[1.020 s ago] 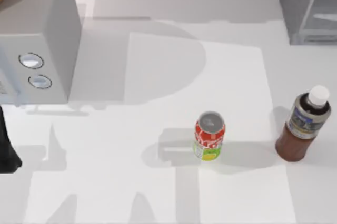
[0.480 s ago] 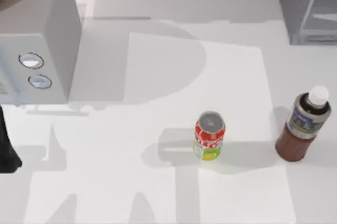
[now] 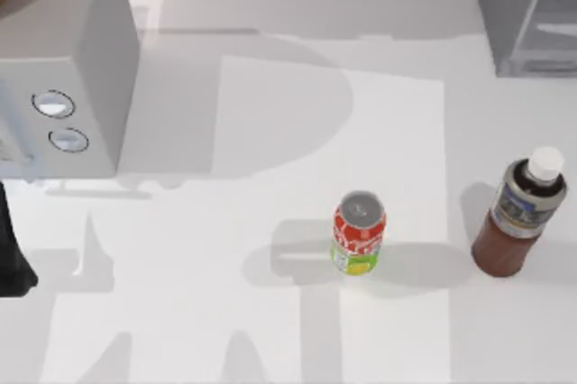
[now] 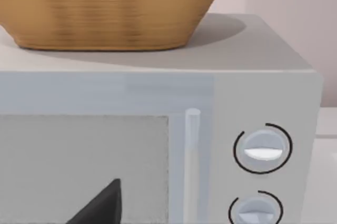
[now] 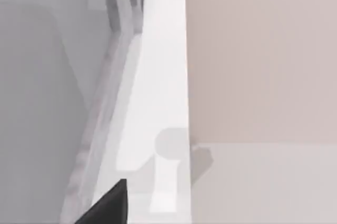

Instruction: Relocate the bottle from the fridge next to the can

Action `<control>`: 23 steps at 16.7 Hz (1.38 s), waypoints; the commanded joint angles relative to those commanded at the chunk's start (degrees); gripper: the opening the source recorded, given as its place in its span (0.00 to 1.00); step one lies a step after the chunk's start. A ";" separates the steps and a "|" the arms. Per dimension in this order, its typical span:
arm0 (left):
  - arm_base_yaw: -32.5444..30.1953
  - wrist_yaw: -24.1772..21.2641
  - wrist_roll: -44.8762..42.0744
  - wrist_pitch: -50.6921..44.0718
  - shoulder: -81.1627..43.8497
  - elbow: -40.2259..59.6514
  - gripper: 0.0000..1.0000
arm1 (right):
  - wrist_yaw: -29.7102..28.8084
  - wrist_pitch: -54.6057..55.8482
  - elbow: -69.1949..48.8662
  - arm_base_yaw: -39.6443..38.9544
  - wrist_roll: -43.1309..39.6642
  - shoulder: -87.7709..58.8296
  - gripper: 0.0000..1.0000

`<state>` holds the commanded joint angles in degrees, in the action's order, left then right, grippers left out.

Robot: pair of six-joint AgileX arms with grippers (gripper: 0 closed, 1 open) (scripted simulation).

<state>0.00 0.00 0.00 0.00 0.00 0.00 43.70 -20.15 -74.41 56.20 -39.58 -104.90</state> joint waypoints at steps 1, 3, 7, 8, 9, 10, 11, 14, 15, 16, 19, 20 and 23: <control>0.00 0.00 0.00 0.00 0.00 0.00 1.00 | -0.36 1.72 0.07 -1.45 1.78 0.03 1.00; 0.00 0.00 0.00 0.00 0.00 0.00 1.00 | -0.73 3.45 0.15 -2.95 3.57 0.09 1.00; 0.00 0.00 0.00 0.00 0.00 0.00 1.00 | -0.62 3.64 0.58 -2.31 3.48 0.48 1.00; 0.00 0.00 0.00 0.00 0.00 0.00 1.00 | -0.73 3.70 0.61 -2.42 3.58 0.50 1.00; 0.00 0.00 0.00 0.00 0.00 0.00 1.00 | -1.29 3.99 0.80 -3.00 4.10 0.61 1.00; 0.00 0.00 0.00 0.00 0.00 0.00 1.00 | -2.39 4.53 1.21 -4.25 5.14 0.84 1.00; 0.00 0.00 0.00 0.00 0.00 0.00 1.00 | -3.89 5.26 1.79 -6.04 6.53 1.15 1.00; 0.00 0.00 0.00 0.00 0.00 0.00 1.00 | -10.82 8.53 4.54 -15.10 12.73 2.68 1.00; 0.00 0.00 0.00 0.00 0.00 0.00 1.00 | -13.74 9.90 5.70 -19.12 15.25 3.40 1.00; 0.00 0.00 0.00 0.00 0.00 0.00 1.00 | -16.89 11.37 6.96 -23.52 17.94 4.23 1.00; 0.00 0.00 0.00 0.00 0.00 0.00 1.00 | -26.93 16.04 10.95 -37.31 26.32 7.09 1.00; 0.00 0.00 0.00 0.00 0.00 0.00 1.00 | -30.19 17.55 12.27 -41.50 29.01 8.09 1.00; 0.00 0.00 0.00 0.00 0.00 0.00 1.00 | -38.46 21.38 15.70 -50.90 35.83 10.80 1.00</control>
<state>0.00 0.00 0.00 0.00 0.00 0.00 5.25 1.23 -58.71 5.30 -3.76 -94.10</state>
